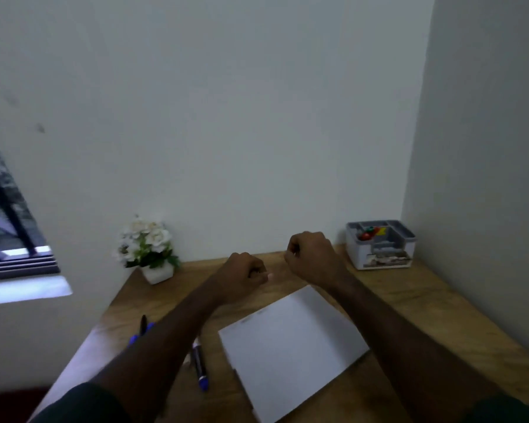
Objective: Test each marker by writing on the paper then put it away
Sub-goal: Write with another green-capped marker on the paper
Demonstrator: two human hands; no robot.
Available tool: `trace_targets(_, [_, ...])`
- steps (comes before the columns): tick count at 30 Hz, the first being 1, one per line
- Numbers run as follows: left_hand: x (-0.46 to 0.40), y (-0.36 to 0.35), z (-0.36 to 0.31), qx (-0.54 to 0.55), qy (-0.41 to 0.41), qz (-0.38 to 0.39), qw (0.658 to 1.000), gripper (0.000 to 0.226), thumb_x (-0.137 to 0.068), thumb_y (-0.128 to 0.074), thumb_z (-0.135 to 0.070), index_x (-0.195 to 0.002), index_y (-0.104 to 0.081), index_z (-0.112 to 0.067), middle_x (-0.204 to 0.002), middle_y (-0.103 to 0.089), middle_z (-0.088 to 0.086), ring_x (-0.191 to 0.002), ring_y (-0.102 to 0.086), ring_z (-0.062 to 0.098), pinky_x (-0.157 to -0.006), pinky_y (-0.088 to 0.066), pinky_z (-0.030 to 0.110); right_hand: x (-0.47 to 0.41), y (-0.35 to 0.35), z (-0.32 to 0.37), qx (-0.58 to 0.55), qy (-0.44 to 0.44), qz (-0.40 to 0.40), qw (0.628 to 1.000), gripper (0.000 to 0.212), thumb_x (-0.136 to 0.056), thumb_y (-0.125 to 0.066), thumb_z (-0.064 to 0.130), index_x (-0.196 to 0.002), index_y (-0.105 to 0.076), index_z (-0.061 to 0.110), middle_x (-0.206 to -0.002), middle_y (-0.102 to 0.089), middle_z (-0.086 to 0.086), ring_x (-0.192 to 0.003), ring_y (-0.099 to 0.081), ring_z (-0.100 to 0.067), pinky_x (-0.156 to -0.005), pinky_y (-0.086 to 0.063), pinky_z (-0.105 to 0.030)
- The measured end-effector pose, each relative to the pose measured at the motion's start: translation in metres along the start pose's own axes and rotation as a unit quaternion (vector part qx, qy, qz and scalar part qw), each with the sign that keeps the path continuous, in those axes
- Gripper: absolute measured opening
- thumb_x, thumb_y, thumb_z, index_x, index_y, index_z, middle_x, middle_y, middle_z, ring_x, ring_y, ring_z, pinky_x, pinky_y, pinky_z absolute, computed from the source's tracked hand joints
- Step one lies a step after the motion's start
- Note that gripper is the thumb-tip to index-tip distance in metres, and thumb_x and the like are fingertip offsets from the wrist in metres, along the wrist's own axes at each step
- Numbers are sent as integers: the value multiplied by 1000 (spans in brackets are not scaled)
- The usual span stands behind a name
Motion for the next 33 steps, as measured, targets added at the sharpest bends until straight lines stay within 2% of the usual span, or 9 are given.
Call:
trace_targets(3, [46, 25, 36, -21, 29, -27, 999, 34, -89, -62, -38, -71, -66, -10, -66, -66, 4, -63, -59, 18, -55, -40, 21, 14, -42, 41, -18, 19, 40, 999, 14, -81, -60, 25, -77, -70, 16, -76, -71, 0, -72, -65, -17, -69, -57, -32])
trace_targets(10, [141, 75, 109, -8, 89, -93, 992, 42, -88, -55, -39, -59, -54, -9, -56, -52, 11, -51, -43, 8, -53, -35, 33, 46, -112, 141, -32, 123, 112, 985, 12, -83, -64, 19, -77, -72, 12, -82, -72, -5, -78, -63, -17, -68, -42, -24])
trace_targets(13, [170, 87, 130, 11, 130, -108, 986, 36, -93, -57, -28, -65, -57, -5, -65, -59, 14, -57, -52, 16, -58, -42, 34, 57, -128, 170, -43, 145, 126, 980, 14, -82, -61, 18, -73, -69, 10, -76, -69, -5, -68, -58, -15, -63, -43, -26])
trace_targets(15, [186, 90, 142, 16, 155, -109, 982, 30, -95, -56, -23, -69, -62, -9, -66, -63, 8, -59, -56, 10, -61, -43, 28, 66, -137, 187, -43, 152, 146, 977, 15, -84, -60, 16, -76, -69, 9, -76, -69, -6, -68, -61, -16, -61, -46, -28])
trace_targets(18, [202, 95, 153, 20, 171, -113, 979, 28, -96, -54, -22, -70, -62, -18, -64, -65, 2, -58, -57, 4, -64, -46, 28, 77, -153, 205, -20, 131, 183, 974, 12, -86, -60, 21, -78, -65, 14, -80, -67, -4, -73, -64, -18, -65, -55, -33])
trace_targets(22, [215, 98, 156, 19, 177, -108, 978, 26, -96, -53, -20, -73, -64, -21, -63, -65, -4, -60, -60, 6, -68, -49, 30, 84, -170, 208, 69, 82, 202, 973, 23, -85, -67, 30, -73, -49, 20, -89, -60, -4, -84, -60, -22, -64, -47, -31])
trace_targets(27, [219, 94, 151, 18, 169, -103, 980, 26, -96, -53, -22, -72, -63, -20, -64, -65, -4, -60, -58, 6, -65, -47, 26, 93, -176, 210, 100, 59, 208, 971, 19, -89, -62, 31, -96, -55, 15, -109, -58, -10, -101, -61, -27, -74, -51, -36])
trace_targets(30, [214, 86, 146, 11, 157, -94, 983, 23, -95, -54, -23, -77, -65, -18, -69, -64, -3, -66, -59, 10, -66, -47, 29, 95, -175, 211, 90, 41, 213, 972, 21, -88, -62, 32, -84, -48, 17, -98, -58, -8, -93, -62, -25, -70, -53, -35])
trace_targets(33, [207, 82, 139, 18, 139, -105, 985, 17, -95, -56, -24, -82, -66, -22, -76, -64, -4, -72, -59, 10, -67, -47, 29, 89, -158, 209, 44, 21, 199, 979, 21, -93, -56, 31, -79, -53, 15, -80, -55, -1, -78, -57, -18, -59, -43, -29])
Point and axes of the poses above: each hand's wrist, its own x-axis away from the middle knuckle, its own y-axis out of the back of the hand, z = x × y, the point moved 10 cm from there along -x, towards the middle knuckle
